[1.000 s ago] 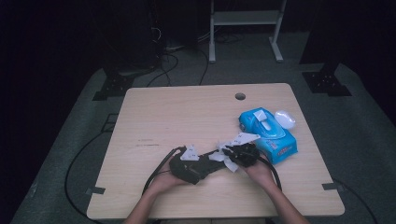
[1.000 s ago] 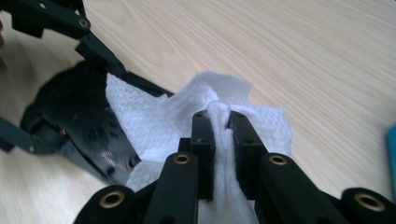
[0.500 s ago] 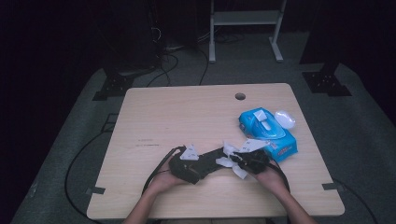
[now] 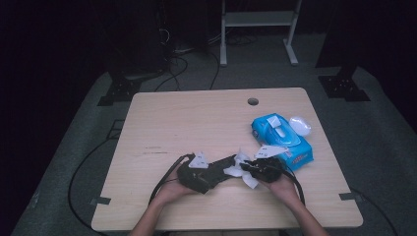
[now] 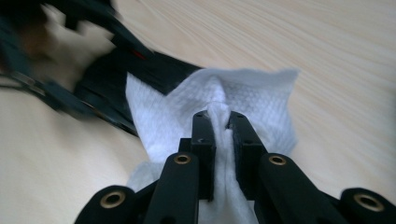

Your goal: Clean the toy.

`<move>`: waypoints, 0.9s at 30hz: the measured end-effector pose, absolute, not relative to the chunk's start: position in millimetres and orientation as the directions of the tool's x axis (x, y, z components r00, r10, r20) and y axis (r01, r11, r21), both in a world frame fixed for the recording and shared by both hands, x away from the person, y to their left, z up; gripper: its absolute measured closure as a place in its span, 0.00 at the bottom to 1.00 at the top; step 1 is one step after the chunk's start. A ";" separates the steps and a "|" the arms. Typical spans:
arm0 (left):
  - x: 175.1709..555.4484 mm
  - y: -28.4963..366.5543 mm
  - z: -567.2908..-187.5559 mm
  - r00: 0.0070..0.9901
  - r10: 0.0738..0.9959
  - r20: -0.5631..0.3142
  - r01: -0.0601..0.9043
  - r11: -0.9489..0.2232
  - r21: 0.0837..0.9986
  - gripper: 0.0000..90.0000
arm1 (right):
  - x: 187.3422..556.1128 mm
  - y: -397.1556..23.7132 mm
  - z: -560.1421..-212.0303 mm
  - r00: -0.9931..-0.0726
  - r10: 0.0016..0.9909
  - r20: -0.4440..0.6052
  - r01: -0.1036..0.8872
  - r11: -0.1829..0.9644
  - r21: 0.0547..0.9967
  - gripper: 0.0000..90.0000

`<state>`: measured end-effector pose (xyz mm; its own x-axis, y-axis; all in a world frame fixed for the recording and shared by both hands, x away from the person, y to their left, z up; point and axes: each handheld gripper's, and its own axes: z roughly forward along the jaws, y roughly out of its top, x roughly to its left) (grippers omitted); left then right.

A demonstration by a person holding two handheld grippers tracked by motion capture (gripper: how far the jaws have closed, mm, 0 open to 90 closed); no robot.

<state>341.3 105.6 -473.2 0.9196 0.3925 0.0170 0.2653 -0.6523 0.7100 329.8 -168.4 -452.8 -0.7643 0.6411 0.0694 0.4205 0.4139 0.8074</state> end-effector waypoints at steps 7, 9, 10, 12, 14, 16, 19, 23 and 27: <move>339.9 106.7 -472.8 0.923 0.385 0.004 0.265 -0.640 0.721 0.26 | 329.0 -174.0 -454.5 -0.752 0.658 0.042 0.423 0.434 0.795 0.91; 339.3 106.2 -473.8 0.924 0.382 0.008 0.261 -0.647 0.716 0.26 | 327.9 -176.9 -456.4 -0.749 0.659 0.074 0.441 0.413 0.797 0.90; 339.5 106.2 -474.4 0.925 0.381 0.012 0.257 -0.648 0.717 0.26 | 327.6 -175.7 -455.9 -0.750 0.656 0.077 0.440 0.410 0.799 0.90; 339.7 106.1 -474.3 0.924 0.383 0.008 0.260 -0.640 0.723 0.26 | 326.7 -167.2 -454.5 -0.765 0.638 0.086 0.427 0.403 0.810 0.91; 339.5 105.9 -473.8 0.924 0.382 0.011 0.258 -0.646 0.719 0.26 | 326.0 -157.6 -455.8 -0.789 0.609 0.083 0.412 0.424 0.807 0.90; 339.0 106.2 -474.6 0.923 0.385 0.005 0.263 -0.641 0.721 0.26 | 325.9 -155.1 -456.2 -0.795 0.603 0.067 0.398 0.435 0.808 0.90; 339.1 106.4 -474.0 0.924 0.383 0.007 0.258 -0.636 0.727 0.26 | 327.5 -163.0 -455.2 -0.775 0.631 0.044 0.403 0.440 0.802 0.90; 338.0 106.0 -473.3 0.926 0.377 0.013 0.250 -0.640 0.727 0.26 | 325.8 -167.3 -455.3 -0.772 0.632 0.064 0.417 0.427 0.803 0.90; 338.3 106.8 -473.0 0.926 0.377 0.017 0.247 -0.640 0.727 0.26 | 323.2 -157.1 -454.9 -0.798 0.601 0.054 0.391 0.447 0.805 0.90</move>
<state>338.3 106.8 -473.0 0.9262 0.3767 0.0170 0.2471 -0.6404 0.7272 323.2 -157.1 -454.9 -0.7976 0.6007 0.0544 0.3913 0.4467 0.8045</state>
